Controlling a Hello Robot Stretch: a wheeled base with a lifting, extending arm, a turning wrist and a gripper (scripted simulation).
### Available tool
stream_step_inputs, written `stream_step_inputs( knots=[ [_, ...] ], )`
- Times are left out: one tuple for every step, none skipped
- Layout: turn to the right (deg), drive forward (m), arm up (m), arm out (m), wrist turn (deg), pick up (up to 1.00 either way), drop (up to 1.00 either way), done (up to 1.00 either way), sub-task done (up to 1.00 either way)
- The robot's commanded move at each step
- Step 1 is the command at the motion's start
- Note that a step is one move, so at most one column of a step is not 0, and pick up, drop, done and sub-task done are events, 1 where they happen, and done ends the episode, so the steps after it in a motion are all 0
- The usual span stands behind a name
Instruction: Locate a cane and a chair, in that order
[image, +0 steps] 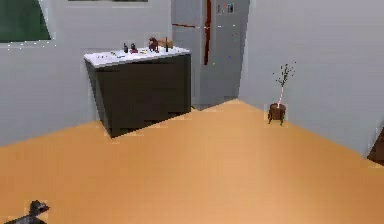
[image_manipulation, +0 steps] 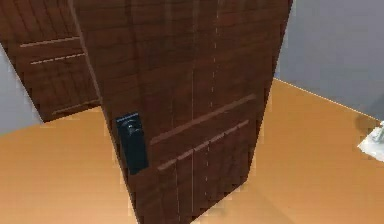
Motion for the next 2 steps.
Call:
stream_step_inputs(
  knots=[
    [0.0, 0.15, 0.00, 0.00, 0.0, 0.00, 0.00, 0.00, 0.00],
    [-6.0, 0.00, 0.00, 0.00, 0.0, 0.00, 0.00, 0.00, 0.00]
  ],
)
